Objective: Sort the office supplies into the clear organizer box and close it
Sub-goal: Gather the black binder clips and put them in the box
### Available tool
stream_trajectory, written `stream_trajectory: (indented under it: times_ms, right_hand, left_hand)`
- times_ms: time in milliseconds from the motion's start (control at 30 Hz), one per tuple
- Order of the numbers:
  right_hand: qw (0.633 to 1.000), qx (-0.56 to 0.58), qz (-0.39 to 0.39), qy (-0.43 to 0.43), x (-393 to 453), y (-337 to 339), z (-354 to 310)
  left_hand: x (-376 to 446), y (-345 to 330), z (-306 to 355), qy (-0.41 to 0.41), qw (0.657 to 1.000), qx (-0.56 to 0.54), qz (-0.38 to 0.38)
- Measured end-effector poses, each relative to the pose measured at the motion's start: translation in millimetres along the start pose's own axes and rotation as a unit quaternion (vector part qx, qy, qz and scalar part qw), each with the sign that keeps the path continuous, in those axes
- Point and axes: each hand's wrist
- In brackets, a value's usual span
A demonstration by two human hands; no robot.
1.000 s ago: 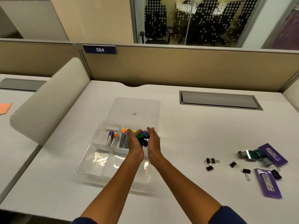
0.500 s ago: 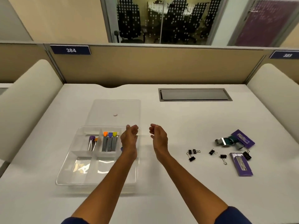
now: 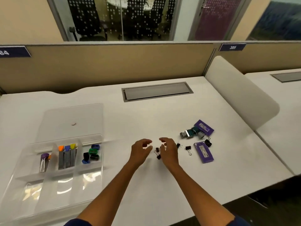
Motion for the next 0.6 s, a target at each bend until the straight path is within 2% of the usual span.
stream_trajectory:
  times_ms: [67,167,267,367,600]
  right_hand:
    - [0.999,-0.039,0.018,0.013,3.1,12.4,10.8]
    - [0.988,-0.141,0.057,0.025,8.4,27.0,23.6]
    - [0.970,-0.236,0.060,0.002,10.8,36.3,35.1]
    - [0.962,-0.274,0.025,-0.008,13.3,40.3,50.3]
    - [0.948,-0.308,0.003,0.080,26.6,35.1,65.0]
  left_hand:
    - [0.6,-14.7,-6.7,-0.042,0.995,0.079,-0.051]
    - [4.3,-35.9,-16.9,-0.115,0.968,0.202,-0.096]
    - [4.6,-51.1,-21.8,-0.177,0.944,0.265,-0.091]
    - [7.1,-58.7,-25.7,-0.225,0.923,0.304,-0.075]
    - [15.0,-64.9,-24.3,-0.254,0.910,0.328,-0.025]
Point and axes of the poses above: each hand's wrist, its own x-axis towards the middle knuckle, its own y-axis out of the back of the hand, z = x × y, and after that the axes turned 7 degrees about z, right-handed
